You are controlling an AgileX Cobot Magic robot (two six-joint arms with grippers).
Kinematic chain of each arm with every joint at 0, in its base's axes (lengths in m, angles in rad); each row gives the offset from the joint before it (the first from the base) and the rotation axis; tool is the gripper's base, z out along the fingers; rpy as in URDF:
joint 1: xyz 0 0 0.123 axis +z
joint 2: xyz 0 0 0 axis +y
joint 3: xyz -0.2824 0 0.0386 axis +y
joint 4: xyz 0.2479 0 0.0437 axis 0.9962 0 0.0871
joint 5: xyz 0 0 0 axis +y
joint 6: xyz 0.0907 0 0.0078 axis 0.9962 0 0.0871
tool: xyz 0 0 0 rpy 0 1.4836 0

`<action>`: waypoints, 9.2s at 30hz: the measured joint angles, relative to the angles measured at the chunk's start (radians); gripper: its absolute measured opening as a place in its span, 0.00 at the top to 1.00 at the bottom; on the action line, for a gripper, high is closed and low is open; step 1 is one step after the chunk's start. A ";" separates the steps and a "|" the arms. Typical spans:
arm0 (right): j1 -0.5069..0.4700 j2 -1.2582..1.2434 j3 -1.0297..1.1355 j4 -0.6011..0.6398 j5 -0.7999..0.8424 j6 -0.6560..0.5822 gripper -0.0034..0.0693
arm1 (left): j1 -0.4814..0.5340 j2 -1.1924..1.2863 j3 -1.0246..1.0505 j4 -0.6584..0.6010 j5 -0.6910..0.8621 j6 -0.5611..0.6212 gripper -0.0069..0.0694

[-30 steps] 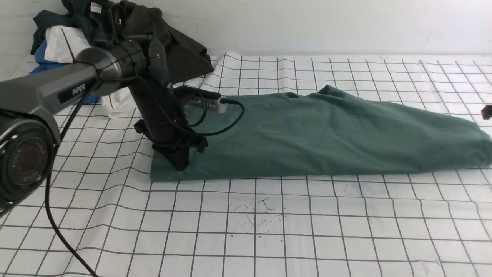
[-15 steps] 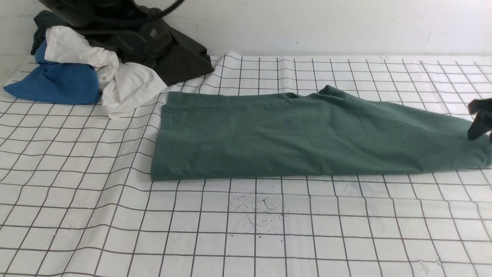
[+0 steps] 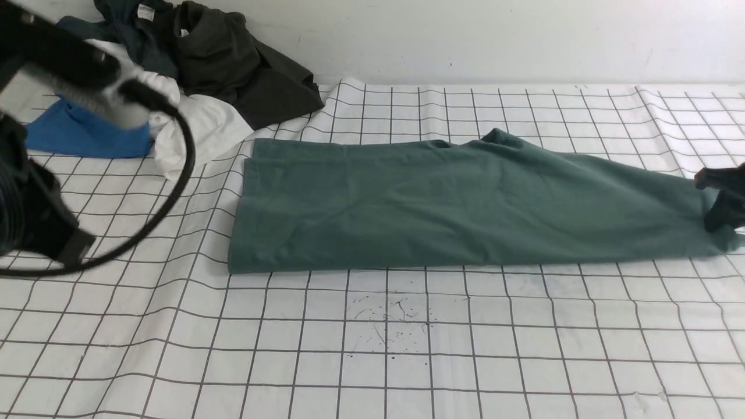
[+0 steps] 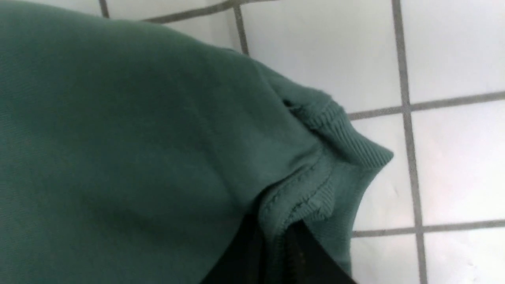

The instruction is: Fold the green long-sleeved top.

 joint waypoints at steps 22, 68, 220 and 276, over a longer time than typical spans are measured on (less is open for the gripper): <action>0.001 -0.045 0.004 -0.192 0.010 0.162 0.31 | 0.001 -0.014 0.228 0.107 -0.273 -0.120 0.89; 0.878 0.015 -0.149 0.114 -0.362 0.168 0.82 | 0.001 0.005 0.229 -0.357 -0.263 0.138 0.89; 0.273 -2.325 1.921 -0.330 -0.780 0.430 0.97 | 0.177 -1.117 1.169 -0.337 -0.847 0.115 0.89; 0.273 -2.325 1.921 -0.330 -0.780 0.418 0.97 | 0.176 -1.117 1.171 -0.126 -0.838 -0.109 0.89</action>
